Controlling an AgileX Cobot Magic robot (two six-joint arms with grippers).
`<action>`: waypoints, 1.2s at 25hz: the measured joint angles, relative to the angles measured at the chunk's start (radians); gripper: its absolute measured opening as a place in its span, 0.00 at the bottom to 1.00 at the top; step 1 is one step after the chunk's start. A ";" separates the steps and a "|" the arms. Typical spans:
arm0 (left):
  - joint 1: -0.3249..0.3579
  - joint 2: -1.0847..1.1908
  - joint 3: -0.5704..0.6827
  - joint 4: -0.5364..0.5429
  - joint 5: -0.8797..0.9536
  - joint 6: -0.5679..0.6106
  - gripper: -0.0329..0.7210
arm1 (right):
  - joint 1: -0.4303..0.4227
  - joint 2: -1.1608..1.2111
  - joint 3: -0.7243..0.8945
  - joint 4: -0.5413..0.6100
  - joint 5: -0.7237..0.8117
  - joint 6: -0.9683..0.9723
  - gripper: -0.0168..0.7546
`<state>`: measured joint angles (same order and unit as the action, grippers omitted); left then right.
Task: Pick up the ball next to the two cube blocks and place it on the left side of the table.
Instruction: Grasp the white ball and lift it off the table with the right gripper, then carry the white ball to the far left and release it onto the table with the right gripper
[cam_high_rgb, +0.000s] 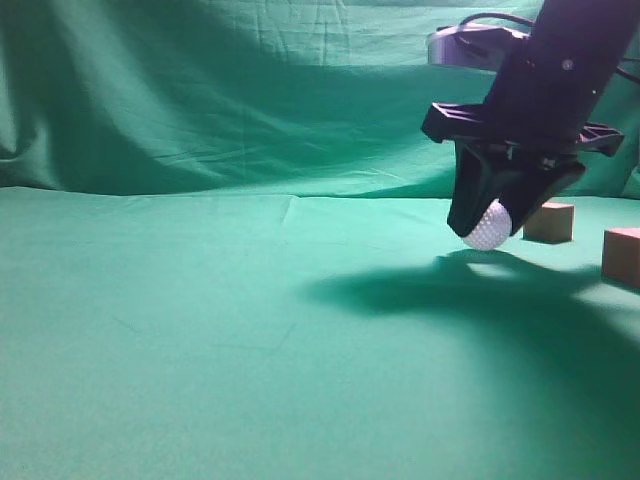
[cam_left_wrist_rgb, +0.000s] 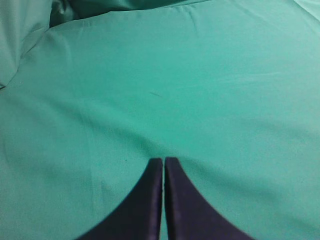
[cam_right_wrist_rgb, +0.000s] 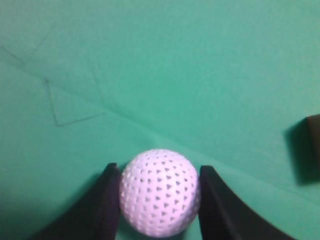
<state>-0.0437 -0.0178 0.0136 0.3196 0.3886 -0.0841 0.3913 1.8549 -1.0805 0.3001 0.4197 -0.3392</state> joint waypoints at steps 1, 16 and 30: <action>0.000 0.000 0.000 0.000 0.000 0.000 0.04 | 0.000 0.000 -0.020 0.002 0.024 0.000 0.43; 0.000 0.000 0.000 0.000 0.000 0.000 0.04 | 0.368 0.249 -0.736 0.148 0.182 -0.055 0.43; 0.000 0.000 0.000 0.000 0.000 0.000 0.04 | 0.557 0.687 -1.051 0.188 -0.130 -0.071 0.43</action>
<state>-0.0437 -0.0178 0.0136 0.3196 0.3886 -0.0841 0.9479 2.5415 -2.1320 0.4877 0.2895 -0.4099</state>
